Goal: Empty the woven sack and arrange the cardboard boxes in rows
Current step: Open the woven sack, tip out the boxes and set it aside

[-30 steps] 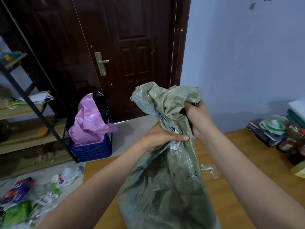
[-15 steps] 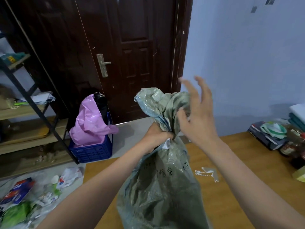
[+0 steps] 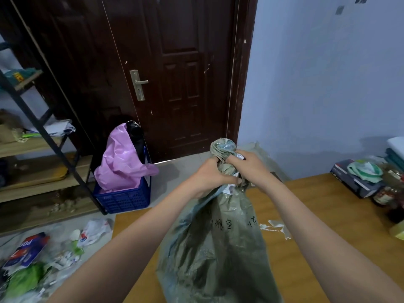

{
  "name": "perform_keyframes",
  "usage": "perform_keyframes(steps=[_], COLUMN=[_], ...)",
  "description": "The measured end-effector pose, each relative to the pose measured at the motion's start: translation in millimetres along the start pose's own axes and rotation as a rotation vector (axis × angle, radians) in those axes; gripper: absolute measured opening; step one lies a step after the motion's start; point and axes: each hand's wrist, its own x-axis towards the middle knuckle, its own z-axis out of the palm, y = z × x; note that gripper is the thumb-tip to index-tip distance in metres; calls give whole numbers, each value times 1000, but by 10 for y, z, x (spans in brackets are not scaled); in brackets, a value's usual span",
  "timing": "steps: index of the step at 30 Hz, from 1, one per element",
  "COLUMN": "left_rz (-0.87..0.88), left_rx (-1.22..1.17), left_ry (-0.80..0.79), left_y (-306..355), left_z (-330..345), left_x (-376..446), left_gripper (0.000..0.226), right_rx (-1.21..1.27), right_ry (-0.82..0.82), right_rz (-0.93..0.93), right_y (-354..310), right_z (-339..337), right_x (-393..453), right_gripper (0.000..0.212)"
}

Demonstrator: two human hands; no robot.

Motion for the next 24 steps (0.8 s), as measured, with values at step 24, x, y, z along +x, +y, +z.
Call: perform_keyframes(steps=[24], left_rz=[114], left_rx=[-171], left_ry=[-260], left_y=[-26], left_z=[-151], left_x=[-66], left_gripper=[77], right_rx=[457], right_ry=[233], right_rz=[48], right_y=[-192], right_z=[38], right_x=[64], right_gripper=[27])
